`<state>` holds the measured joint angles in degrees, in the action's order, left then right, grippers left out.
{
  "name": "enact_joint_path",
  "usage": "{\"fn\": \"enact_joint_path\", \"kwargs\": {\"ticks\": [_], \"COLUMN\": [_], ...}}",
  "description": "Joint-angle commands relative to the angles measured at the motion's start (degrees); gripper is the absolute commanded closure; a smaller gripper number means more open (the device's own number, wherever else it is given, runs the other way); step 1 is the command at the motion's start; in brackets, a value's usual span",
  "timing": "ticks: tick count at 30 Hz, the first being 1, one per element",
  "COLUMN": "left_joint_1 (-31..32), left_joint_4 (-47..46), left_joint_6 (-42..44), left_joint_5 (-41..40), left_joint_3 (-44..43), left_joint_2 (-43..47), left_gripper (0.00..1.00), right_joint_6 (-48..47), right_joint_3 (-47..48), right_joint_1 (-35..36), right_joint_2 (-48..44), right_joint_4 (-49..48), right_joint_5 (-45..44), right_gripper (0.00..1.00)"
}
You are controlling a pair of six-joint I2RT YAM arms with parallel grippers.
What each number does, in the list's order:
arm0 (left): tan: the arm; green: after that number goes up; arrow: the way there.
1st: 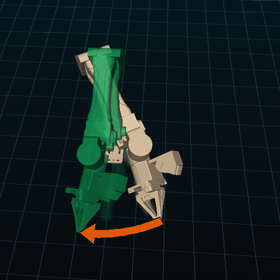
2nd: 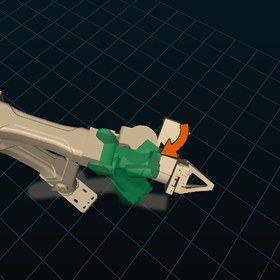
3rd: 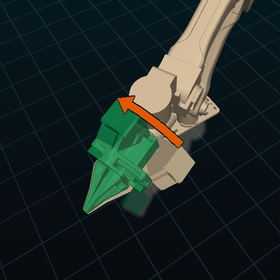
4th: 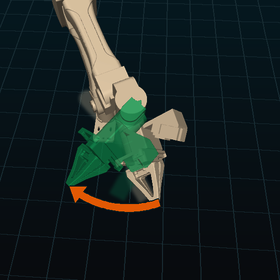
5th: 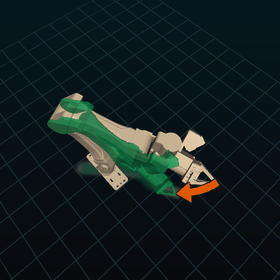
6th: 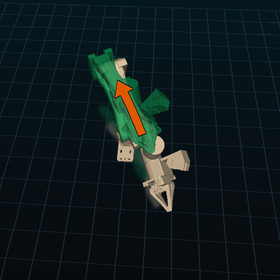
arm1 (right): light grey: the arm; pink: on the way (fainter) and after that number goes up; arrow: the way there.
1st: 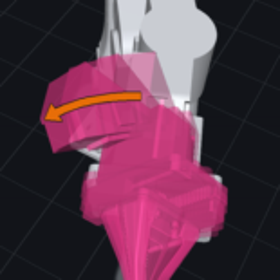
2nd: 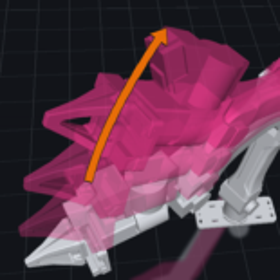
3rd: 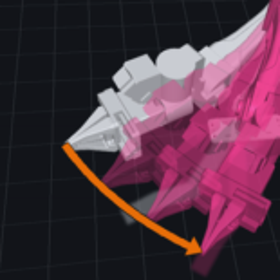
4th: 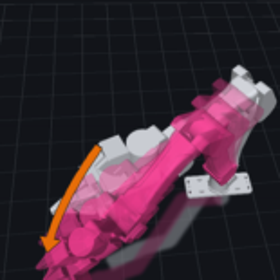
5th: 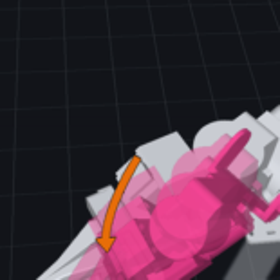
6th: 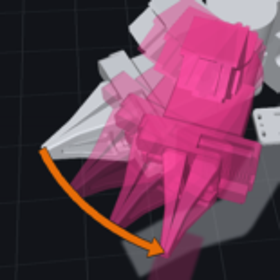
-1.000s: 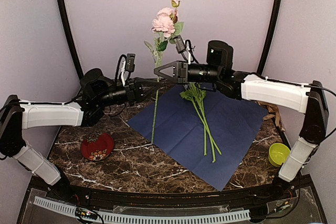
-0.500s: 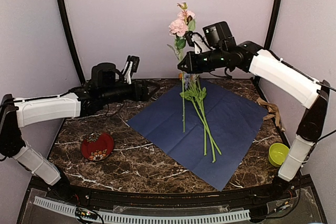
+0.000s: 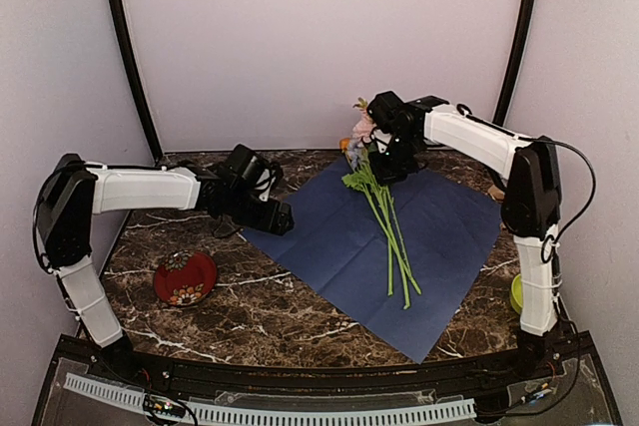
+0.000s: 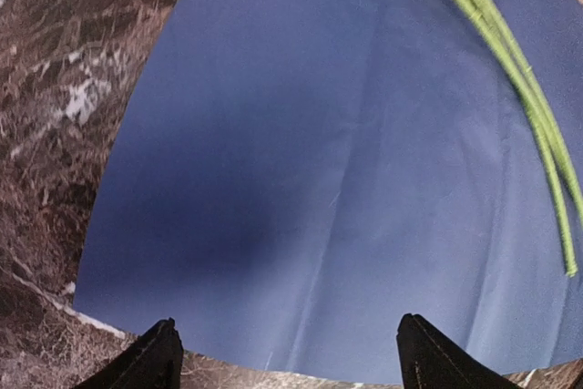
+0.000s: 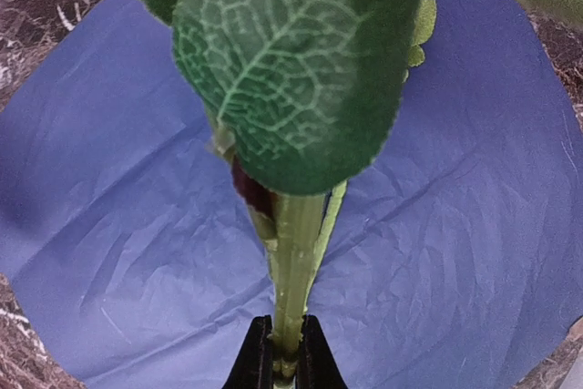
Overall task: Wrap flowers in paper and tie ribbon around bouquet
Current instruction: Place the fake flower on the flattened wrapping paper, then adjust the flattened wrapping paper at the center of the board.
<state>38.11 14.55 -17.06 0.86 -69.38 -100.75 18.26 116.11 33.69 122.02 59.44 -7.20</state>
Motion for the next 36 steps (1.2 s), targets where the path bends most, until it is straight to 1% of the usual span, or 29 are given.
{"fn": "enact_joint_path", "kwargs": {"ticks": [1, 4, 9, 10, 12, 16, 22, 25, 27, 31, 36], "left_joint_1": [-0.39, -0.45, -0.42, -0.44, -0.50, -0.50, -0.57, -0.94, -1.33, -1.48, 1.30], "left_joint_4": [7.33, 8.31, 10.30, 10.45, 10.55, 10.83, 10.66, 10.32, 10.57, 13.38, 17.15], "left_joint_6": [1.58, 2.29, 3.45, 3.56, 3.91, 4.22, 4.50, 5.28, 5.91, 7.18, 9.76], "left_joint_5": [-2.72, -3.49, -5.81, -6.14, -6.81, -7.55, -6.39, -4.70, -4.12, -6.73, -12.86], "left_joint_3": [-1.37, -1.60, -2.45, -2.41, -2.33, -1.66, -0.95, -1.29, -2.16, -5.69, -13.30], "left_joint_2": [-2.06, -4.58, -8.48, -8.90, -9.68, -10.08, -8.16, -6.43, -5.90, -7.27, -10.17], "left_gripper": [0.16, 0.16, 0.16, 0.16, 0.16, 0.16, 0.16, 0.17, 0.16, 0.17, 0.18], "right_joint_6": [-0.18, 0.25, 1.01, 0.93, 0.76, 0.05, -0.25, -0.27, -0.28, -1.05, -2.33], "right_joint_3": [4.38, 6.24, 8.03, 8.07, 7.83, 3.15, -14.01, -22.04, -27.00, -34.90, -39.39], "right_joint_1": [-1.97, -3.02, -4.01, -3.99, -4.00, -4.07, -4.52, -6.25, -8.44, -12.93, -14.78], "right_joint_2": [4.36, 8.21, 10.53, 10.27, 9.02, 3.63, -8.21, -11.73, -13.04, -14.29, -13.43], "right_joint_4": [1.03, 0.39, 0.05, 0.10, 0.03, -1.98, -7.19, -8.89, -10.17, -13.65, -17.45], "right_joint_5": [-1.52, -0.97, -1.61, -1.88, -2.61, -2.37, -2.44, -3.94, -4.00, -3.98, -3.92], "right_gripper": [1.00, 1.00, 0.57, 0.52, 0.48, 0.46, 0.43, 0.43, 0.43, 0.45, 0.46]}}
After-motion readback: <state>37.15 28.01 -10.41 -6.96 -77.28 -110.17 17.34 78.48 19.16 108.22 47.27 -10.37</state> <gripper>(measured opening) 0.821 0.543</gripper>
